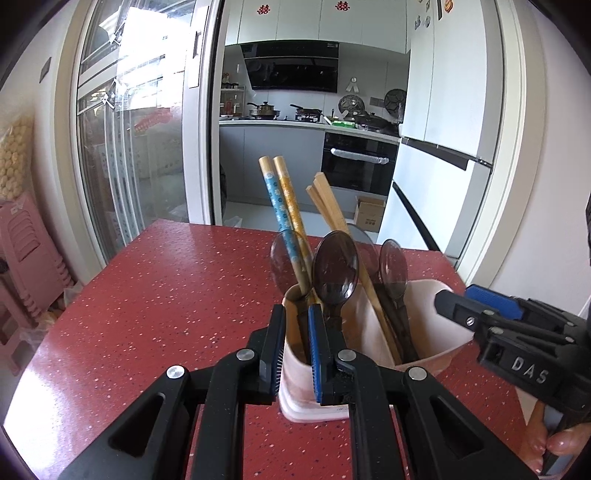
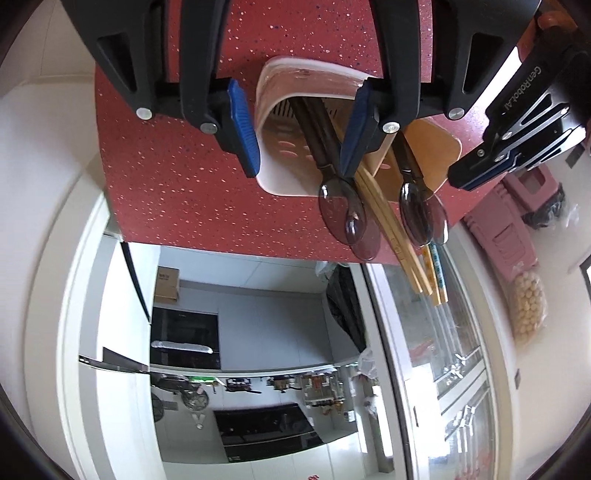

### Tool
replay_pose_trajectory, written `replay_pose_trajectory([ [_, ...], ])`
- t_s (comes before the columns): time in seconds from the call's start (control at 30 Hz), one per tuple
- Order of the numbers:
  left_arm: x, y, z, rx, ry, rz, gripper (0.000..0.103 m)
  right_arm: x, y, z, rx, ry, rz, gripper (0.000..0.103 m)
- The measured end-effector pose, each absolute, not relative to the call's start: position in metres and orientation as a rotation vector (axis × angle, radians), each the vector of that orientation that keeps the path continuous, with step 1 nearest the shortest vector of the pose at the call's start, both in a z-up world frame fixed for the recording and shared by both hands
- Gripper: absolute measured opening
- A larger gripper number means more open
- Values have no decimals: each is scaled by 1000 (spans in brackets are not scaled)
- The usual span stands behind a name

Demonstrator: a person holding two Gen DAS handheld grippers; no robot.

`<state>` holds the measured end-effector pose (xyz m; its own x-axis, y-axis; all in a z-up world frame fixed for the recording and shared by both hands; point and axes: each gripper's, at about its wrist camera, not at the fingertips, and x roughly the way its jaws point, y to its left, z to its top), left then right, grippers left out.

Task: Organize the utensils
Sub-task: 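Open both tools to release the spoons and withdraw from the caddy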

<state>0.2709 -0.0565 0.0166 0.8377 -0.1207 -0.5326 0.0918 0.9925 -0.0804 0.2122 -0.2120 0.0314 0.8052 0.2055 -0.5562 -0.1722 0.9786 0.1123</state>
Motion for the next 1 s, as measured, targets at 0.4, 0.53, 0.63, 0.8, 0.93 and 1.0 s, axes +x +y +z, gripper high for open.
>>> replay_pose_trajectory([
  [0.4, 257, -43, 17, -55, 582, -77, 42, 196, -216, 30, 83, 643, 170, 52],
  [0.53, 253, -40, 17, -48, 586, -78, 42, 191, -218, 31, 89, 656, 168, 54],
  [0.63, 249, -37, 16, -39, 586, -76, 42, 189, -221, 32, 100, 664, 161, 54],
  [0.8, 244, -33, 15, -43, 598, -70, 42, 183, -224, 32, 105, 675, 150, 54],
  [0.93, 239, -28, 12, -56, 612, -67, 61, 176, -223, 31, 99, 683, 152, 54],
  [1.0, 234, -25, 11, -61, 613, -48, 103, 172, -223, 30, 97, 684, 149, 54],
])
